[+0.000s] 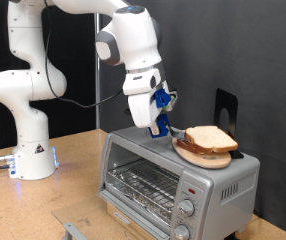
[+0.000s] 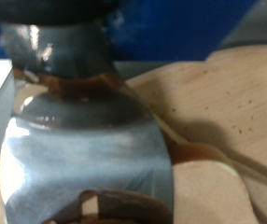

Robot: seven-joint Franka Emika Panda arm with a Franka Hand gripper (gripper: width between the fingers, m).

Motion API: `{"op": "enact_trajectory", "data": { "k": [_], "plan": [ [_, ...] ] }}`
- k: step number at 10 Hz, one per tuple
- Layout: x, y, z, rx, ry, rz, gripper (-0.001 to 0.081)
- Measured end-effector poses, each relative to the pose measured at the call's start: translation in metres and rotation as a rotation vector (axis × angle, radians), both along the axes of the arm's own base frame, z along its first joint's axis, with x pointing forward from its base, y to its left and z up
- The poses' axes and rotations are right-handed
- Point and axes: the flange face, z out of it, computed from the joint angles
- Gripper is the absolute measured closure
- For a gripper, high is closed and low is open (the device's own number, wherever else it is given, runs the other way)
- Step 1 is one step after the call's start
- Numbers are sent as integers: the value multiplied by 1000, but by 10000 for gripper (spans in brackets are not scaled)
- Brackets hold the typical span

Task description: Make a piece of toast with the oven

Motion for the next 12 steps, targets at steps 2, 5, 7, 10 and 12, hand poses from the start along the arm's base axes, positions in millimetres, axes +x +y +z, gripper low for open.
{"op": "enact_trajectory", "data": {
  "k": [2,5,7,10,12],
  "plan": [
    [4,3,-2,-5,4,-5,422],
    [11,5,-3,-16,-22,-16,422],
    [16,8,-1,-22,-140,-44,422],
    [14,7,2,-23,-255,-65,422],
    [8,4,6,1,-267,-73,422]
  ]
}}
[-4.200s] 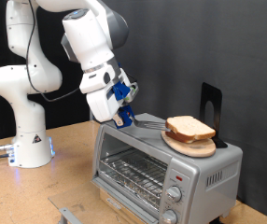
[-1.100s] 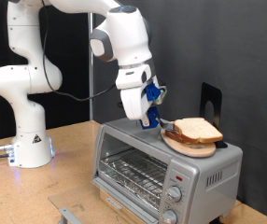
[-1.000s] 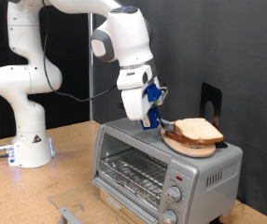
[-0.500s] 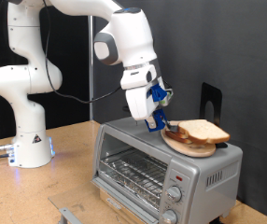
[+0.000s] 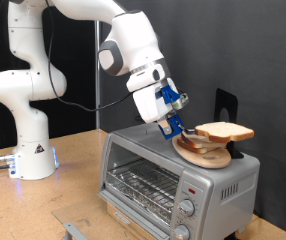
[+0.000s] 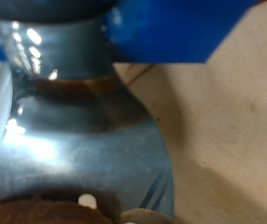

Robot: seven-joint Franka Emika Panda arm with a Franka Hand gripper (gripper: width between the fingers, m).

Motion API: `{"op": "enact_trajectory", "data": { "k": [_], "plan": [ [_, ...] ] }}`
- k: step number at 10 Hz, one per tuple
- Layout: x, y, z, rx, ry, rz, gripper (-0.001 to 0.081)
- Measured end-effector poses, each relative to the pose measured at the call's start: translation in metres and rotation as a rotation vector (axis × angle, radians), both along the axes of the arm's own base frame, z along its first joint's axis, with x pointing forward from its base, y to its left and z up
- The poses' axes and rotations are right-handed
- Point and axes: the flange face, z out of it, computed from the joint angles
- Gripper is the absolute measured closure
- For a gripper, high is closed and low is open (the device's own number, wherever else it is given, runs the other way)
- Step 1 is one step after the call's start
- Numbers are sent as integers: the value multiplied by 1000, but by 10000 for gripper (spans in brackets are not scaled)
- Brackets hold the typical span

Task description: Make a piece of toast with the oven

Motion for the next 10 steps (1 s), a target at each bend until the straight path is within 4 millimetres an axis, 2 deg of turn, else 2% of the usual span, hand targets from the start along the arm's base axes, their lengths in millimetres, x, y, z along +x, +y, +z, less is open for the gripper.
{"op": "enact_trajectory", "data": {
  "k": [3,7,10],
  "plan": [
    [-24,-19,7,61,27,67,422],
    [-71,-41,17,96,49,203,422],
    [-73,-45,12,120,38,202,422]
  ]
}}
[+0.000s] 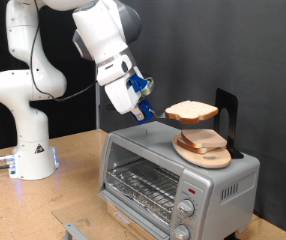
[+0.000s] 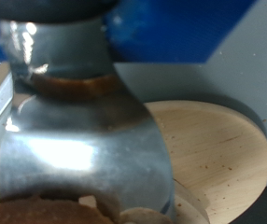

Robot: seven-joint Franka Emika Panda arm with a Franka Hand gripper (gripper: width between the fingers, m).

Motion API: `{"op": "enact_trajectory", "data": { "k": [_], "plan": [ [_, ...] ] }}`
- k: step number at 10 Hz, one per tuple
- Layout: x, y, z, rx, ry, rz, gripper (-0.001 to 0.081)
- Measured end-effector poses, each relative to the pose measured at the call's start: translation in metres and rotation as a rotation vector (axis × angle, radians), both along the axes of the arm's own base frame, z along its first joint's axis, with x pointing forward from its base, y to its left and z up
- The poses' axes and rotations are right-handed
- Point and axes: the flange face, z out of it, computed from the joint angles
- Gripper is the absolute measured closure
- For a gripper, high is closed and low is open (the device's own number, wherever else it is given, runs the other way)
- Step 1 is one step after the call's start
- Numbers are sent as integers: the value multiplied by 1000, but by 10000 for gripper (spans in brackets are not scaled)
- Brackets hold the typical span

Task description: Make a piece of toast with the oven

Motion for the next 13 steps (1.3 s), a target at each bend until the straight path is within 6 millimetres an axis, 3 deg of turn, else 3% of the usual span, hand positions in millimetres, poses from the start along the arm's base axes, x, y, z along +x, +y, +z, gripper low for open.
{"op": "enact_trajectory", "data": {
  "k": [7,10,13],
  "plan": [
    [-54,-82,0,49,6,-20,422],
    [-69,-116,-2,19,41,-40,422],
    [-78,-136,-9,3,60,-5,422]
  ]
}}
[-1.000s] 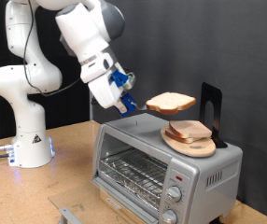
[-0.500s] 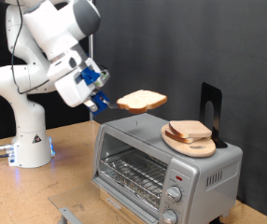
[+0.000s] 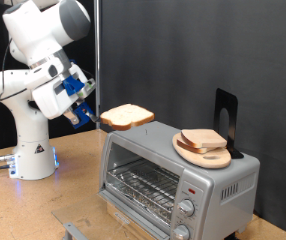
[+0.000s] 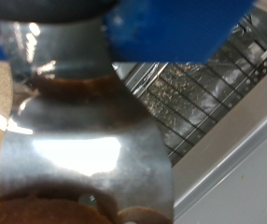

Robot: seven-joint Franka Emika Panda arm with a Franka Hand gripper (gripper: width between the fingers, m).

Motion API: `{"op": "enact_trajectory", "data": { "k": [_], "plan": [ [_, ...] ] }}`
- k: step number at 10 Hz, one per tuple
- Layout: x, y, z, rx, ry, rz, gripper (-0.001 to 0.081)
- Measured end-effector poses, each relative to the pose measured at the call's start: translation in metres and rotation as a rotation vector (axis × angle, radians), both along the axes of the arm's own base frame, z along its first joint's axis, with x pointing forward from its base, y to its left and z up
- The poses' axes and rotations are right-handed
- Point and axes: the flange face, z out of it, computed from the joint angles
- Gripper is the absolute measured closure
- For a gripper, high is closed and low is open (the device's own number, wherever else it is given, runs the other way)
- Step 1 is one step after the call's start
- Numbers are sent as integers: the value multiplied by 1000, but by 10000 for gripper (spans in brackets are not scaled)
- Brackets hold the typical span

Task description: Make a piece of toast with the oven

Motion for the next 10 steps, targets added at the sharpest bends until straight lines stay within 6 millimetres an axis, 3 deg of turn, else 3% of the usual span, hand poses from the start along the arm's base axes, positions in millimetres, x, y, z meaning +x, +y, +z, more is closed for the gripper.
{"op": "enact_trajectory", "data": {
  "k": [4,10],
  "plan": [
    [-3,-2,-9,10,13,4,422],
    [-5,-27,-81,-77,70,-57,422]
  ]
}}
